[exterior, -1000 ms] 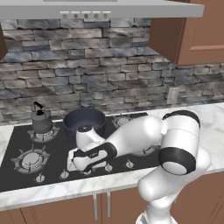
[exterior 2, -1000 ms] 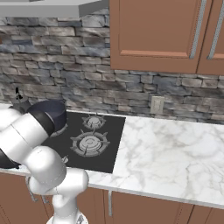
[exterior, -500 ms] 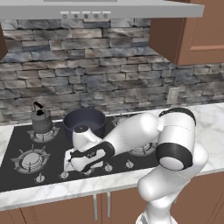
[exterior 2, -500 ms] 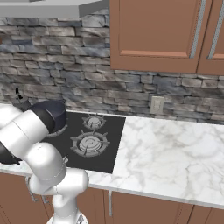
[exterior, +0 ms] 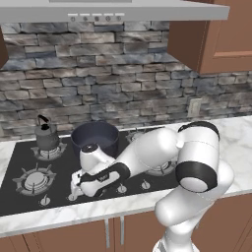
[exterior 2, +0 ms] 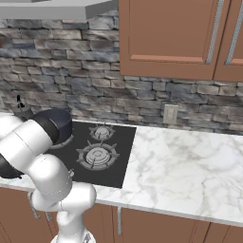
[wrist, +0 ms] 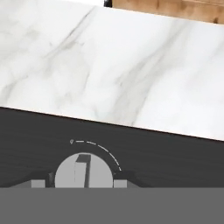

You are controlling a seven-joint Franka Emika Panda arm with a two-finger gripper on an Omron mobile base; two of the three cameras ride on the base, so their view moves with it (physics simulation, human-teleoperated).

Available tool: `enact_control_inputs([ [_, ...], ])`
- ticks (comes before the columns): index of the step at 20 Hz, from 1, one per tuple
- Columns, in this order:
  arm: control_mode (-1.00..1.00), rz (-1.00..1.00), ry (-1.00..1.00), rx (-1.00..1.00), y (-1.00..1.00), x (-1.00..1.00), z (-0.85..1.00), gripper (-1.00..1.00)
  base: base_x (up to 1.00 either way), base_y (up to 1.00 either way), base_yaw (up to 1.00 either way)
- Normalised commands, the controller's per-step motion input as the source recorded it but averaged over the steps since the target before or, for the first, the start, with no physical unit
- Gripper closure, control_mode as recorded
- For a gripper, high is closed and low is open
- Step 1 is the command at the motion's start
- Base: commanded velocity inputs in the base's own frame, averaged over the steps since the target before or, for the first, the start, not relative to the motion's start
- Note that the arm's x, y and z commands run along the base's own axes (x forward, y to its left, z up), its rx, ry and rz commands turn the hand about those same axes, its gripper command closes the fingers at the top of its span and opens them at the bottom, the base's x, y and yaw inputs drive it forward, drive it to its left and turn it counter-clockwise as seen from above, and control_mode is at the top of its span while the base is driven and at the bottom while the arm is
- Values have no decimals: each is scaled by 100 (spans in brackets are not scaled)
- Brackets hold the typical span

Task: Pick the kettle from the cabinet and place it on a stove burner. Then pick the pot from the counter and place it on another stove burner. Finally, turn both burners on.

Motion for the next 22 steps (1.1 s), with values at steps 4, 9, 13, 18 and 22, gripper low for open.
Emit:
enact_control_inputs([
  [4, -100, 19, 0, 6, 0, 0, -26, 100, 0, 0, 0],
  [9, -100, 21, 0, 10, 0, 0, -25, 100, 0, 0, 0],
  [13, -100, 23, 0, 9, 0, 0, -33, 100, 0, 0, 0],
  [18, -100, 25, -1, 8, 0, 0, -37, 100, 0, 0, 0],
  [22, -100, 27, -2, 9, 0, 0, -39, 100, 0, 0, 0],
])
